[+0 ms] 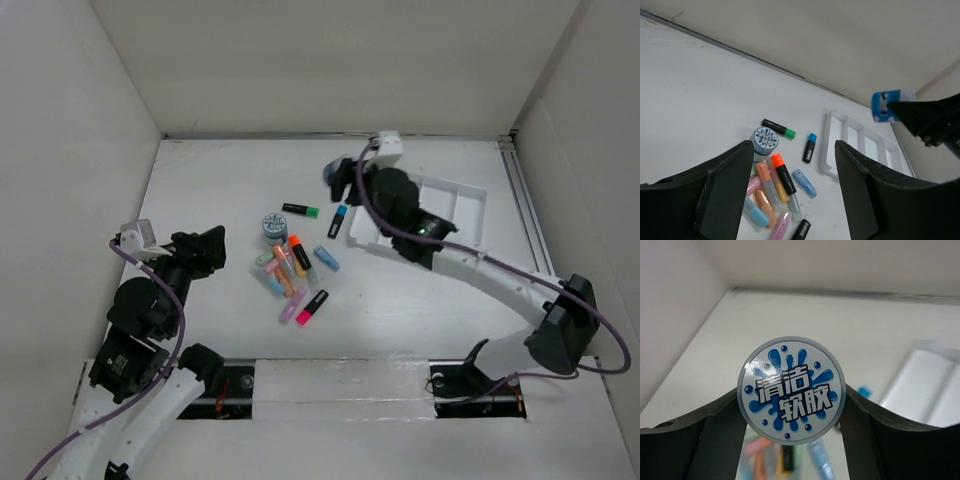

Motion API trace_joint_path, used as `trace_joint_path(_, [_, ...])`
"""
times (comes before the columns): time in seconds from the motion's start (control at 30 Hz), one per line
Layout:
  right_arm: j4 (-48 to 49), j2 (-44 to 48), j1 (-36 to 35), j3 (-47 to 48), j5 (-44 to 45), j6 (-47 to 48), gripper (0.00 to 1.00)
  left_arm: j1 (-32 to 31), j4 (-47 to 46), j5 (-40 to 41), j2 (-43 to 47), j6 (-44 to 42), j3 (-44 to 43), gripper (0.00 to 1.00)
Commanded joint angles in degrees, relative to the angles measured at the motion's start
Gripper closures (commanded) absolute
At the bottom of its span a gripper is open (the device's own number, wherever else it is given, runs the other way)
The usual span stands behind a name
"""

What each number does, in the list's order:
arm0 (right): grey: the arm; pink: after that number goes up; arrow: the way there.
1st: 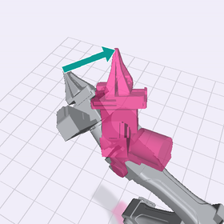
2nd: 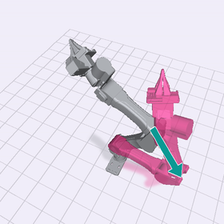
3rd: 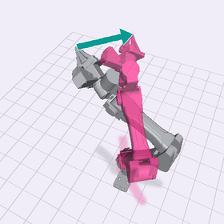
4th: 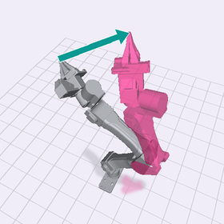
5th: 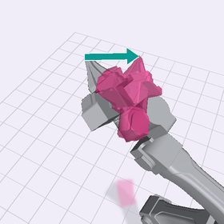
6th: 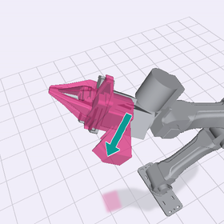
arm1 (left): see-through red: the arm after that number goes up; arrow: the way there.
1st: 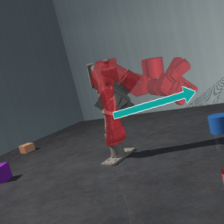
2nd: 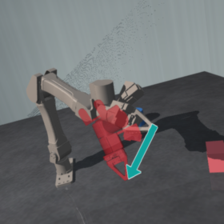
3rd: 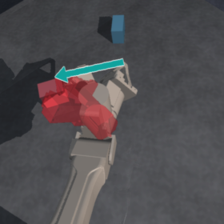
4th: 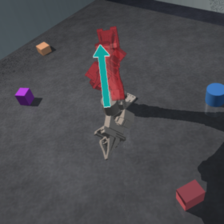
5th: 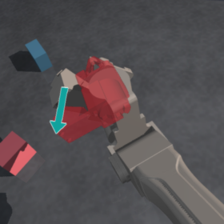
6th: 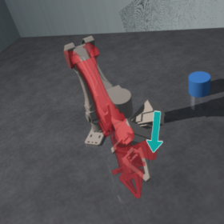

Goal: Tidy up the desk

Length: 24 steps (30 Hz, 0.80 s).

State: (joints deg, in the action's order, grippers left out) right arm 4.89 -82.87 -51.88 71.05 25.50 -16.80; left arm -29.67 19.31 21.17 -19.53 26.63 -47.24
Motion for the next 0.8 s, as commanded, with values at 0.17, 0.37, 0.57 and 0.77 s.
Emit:
trace_joint_path(0.17, [-1.72,4.82,27.77,-8.03,-0.53,-7.72,0.49,-0.12,-2.17,-1.13,0.63,-0.09,0.57,0.38])
trace_joint_path(0.37, [-3.21,-1.32,39.3,-6.72,-5.19,-8.25,0.49,-0.12,-2.44,-1.66,0.11,-0.18,0.66,0.38])
trace_joint_path(0.57, [-8.13,-12.65,42.38,-0.65,-6.07,-7.81,0.49,-0.12,-2.44,-1.66,-0.42,-0.27,0.66,0.38])
trace_joint_path(0.77, [-8.49,-16.09,43.62,0.85,-5.64,-8.78,0.45,-0.12,-2.52,-1.66,-0.86,-0.27,0.66,0.38])
